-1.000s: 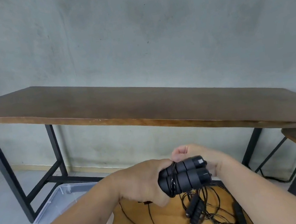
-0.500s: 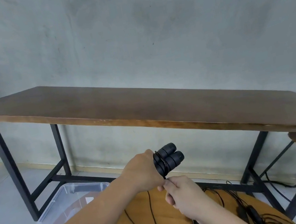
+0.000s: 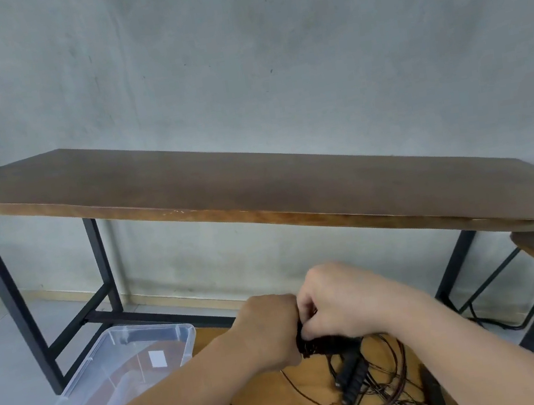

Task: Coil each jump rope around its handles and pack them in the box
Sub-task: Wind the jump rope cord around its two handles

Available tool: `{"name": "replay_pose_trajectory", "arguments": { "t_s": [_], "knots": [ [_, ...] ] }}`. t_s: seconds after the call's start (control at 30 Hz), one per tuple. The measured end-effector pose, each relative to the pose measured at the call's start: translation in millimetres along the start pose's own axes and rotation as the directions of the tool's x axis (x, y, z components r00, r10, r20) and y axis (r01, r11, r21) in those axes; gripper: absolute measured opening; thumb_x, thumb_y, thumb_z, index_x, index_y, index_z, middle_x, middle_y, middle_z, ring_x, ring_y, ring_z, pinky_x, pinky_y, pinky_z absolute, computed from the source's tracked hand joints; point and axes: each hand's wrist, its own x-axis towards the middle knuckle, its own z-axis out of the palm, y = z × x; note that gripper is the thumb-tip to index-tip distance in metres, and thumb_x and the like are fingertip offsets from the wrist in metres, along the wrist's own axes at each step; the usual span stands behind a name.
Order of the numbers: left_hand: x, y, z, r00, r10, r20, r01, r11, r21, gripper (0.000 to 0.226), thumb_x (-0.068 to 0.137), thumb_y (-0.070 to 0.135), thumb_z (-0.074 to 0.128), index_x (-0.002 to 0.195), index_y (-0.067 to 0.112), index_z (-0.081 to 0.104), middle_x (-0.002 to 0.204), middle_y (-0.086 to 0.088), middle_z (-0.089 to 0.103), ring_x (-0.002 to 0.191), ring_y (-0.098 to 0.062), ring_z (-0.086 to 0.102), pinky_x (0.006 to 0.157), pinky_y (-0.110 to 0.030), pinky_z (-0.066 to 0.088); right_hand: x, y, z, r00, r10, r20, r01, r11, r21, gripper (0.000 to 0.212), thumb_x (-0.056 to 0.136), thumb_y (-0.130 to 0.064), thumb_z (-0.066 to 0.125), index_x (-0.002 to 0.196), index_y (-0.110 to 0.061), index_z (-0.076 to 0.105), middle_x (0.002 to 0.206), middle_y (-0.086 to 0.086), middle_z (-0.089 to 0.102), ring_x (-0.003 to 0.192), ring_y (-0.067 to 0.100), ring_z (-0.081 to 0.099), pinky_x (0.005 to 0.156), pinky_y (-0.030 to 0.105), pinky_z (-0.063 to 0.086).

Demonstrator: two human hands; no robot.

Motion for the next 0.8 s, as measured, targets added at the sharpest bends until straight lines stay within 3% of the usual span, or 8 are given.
{"name": "replay_pose_trajectory", "arguments": {
  "t_s": [0.13, 0.27, 0.37, 0.43, 0.5, 0.6, 0.73, 0.8],
  "knots": [
    [-4.3, -3.7, -3.9, 0.999, 0.046, 0.010, -0.045, 0.993, -0.111, 0.042, 0.079, 0.034, 0.071, 0.116, 0.025, 0.053, 0.109, 0.006, 0.058, 0.100, -0.019, 0.059, 0.084, -0.034, 0.049, 8.3, 25.6, -11.3, 1.000, 0.022, 0.011, -0.024, 0.962, 0.273, 0.017, 0.071, -0.039, 0.085, 0.077, -0.024, 0.078, 0.077, -0.009, 0.072, 0.077, 0.010, 0.067, 0.072, 0.032, 0.059],
    [-9.8, -8.1, -4.5, 0.996, 0.087, 0.023, -0.079, 0.967, -0.240, 0.037, 0.081, 0.030, 0.069, 0.112, 0.030, 0.050, 0.098, 0.010, 0.052, 0.091, -0.015, 0.054, 0.084, -0.034, 0.050, 15.9, 40.2, -7.8, 1.000, -0.008, 0.012, 0.002, 0.914, 0.406, 0.017, 0.069, -0.038, 0.087, 0.073, -0.024, 0.077, 0.068, -0.014, 0.068, 0.066, -0.001, 0.061, 0.064, 0.024, 0.049],
    [-14.5, -8.0, -2.5, 0.991, 0.125, 0.055, -0.100, 0.939, -0.328, 0.036, 0.079, 0.028, 0.068, 0.110, 0.032, 0.049, 0.097, 0.009, 0.061, 0.089, -0.018, 0.060, 0.082, -0.037, 0.053, 18.0, 48.8, -2.7, 0.998, -0.033, 0.059, -0.007, 0.815, 0.580, 0.014, 0.072, -0.030, 0.086, 0.074, -0.024, 0.074, 0.066, -0.011, 0.065, 0.062, 0.003, 0.056, 0.060, 0.022, 0.043],
    [-17.5, -6.6, -3.7, 0.989, 0.141, 0.051, -0.111, 0.917, -0.384, 0.039, 0.077, 0.029, 0.070, 0.108, 0.034, 0.047, 0.093, 0.008, 0.062, 0.085, -0.017, 0.061, 0.078, -0.037, 0.055, 21.0, 55.9, 4.8, 0.993, -0.054, 0.104, -0.036, 0.707, 0.706, 0.016, 0.077, -0.021, 0.083, 0.083, -0.019, 0.069, 0.062, -0.005, 0.059, 0.056, 0.010, 0.050, 0.055, 0.023, 0.039],
    [-20.2, -6.2, -7.8, 0.991, 0.131, 0.028, -0.105, 0.889, -0.446, 0.050, 0.075, 0.030, 0.073, 0.115, 0.032, 0.043, 0.093, 0.008, 0.060, 0.083, -0.014, 0.061, 0.075, -0.033, 0.055, 22.5, 61.4, 9.5, 0.988, -0.068, 0.142, -0.083, 0.541, 0.837, 0.018, 0.082, -0.013, 0.076, 0.093, -0.013, 0.062, 0.064, -0.003, 0.062, 0.056, 0.011, 0.057, 0.055, 0.022, 0.047],
    [-21.8, -7.6, -14.6, 0.995, 0.100, 0.009, -0.077, 0.816, -0.573, 0.072, 0.072, 0.023, 0.075, 0.130, 0.031, 0.033, 0.093, 0.009, 0.058, 0.077, -0.008, 0.059, 0.064, -0.022, 0.048, 24.5, 63.7, 24.1, 0.990, -0.088, 0.111, -0.076, 0.334, 0.939, 0.019, 0.084, -0.018, 0.068, 0.096, -0.006, 0.058, 0.077, 0.003, 0.068, 0.065, 0.014, 0.065, 0.059, 0.024, 0.055],
    [-19.2, -7.3, -16.8, 0.998, 0.020, -0.059, -0.056, 0.699, -0.713, 0.074, 0.071, 0.014, 0.075, 0.131, 0.030, 0.035, 0.086, 0.012, 0.059, 0.065, 0.002, 0.055, 0.056, -0.009, 0.040, 24.9, 63.1, 57.9, 0.990, 0.116, 0.086, -0.072, -0.121, 0.990, 0.022, 0.075, -0.015, 0.082, 0.088, -0.001, 0.070, 0.073, 0.009, 0.065, 0.063, 0.018, 0.056, 0.060, 0.029, 0.043],
    [-16.5, -9.0, -18.4, 0.993, -0.064, -0.100, -0.031, 0.673, -0.739, 0.072, 0.072, 0.015, 0.074, 0.132, 0.029, 0.037, 0.086, 0.012, 0.060, 0.067, 0.000, 0.056, 0.056, -0.008, 0.040, 21.6, 54.7, 67.4, 0.992, 0.095, 0.081, -0.073, -0.080, 0.994, 0.006, 0.092, -0.013, 0.064, 0.088, -0.007, 0.064, 0.069, 0.004, 0.050, 0.057, 0.011, 0.036, 0.052, 0.024, 0.023]
  ]
}}
